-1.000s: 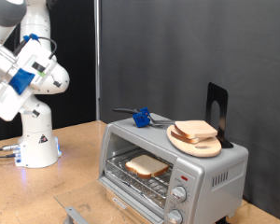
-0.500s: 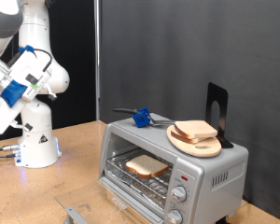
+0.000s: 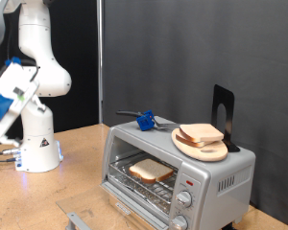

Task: Make a piece of toast with the oven

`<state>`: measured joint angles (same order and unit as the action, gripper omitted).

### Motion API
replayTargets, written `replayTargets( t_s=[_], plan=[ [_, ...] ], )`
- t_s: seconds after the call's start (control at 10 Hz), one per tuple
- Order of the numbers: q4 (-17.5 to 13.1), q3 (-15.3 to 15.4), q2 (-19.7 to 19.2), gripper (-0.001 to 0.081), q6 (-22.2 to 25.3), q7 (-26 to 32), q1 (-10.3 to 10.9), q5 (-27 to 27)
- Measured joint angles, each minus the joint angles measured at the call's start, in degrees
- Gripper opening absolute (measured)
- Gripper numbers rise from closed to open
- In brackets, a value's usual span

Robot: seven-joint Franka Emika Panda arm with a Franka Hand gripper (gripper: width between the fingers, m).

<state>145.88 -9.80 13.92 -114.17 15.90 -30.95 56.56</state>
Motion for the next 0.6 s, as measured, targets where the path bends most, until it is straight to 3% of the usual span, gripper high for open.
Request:
replayTargets(
  t_s=[0.2, 0.5, 0.6],
  plan=[
    [-0.1, 0.4, -4.6, 0.0808, -3.4, 4.6, 0.2, 1.5],
    [-2.5, 0.4, -11.6, 0.0808, -3.2, 9.5, 0.2, 2.3],
    [-2.4, 0.4, -11.6, 0.0808, -3.3, 9.5, 0.2, 2.3]
  ],
)
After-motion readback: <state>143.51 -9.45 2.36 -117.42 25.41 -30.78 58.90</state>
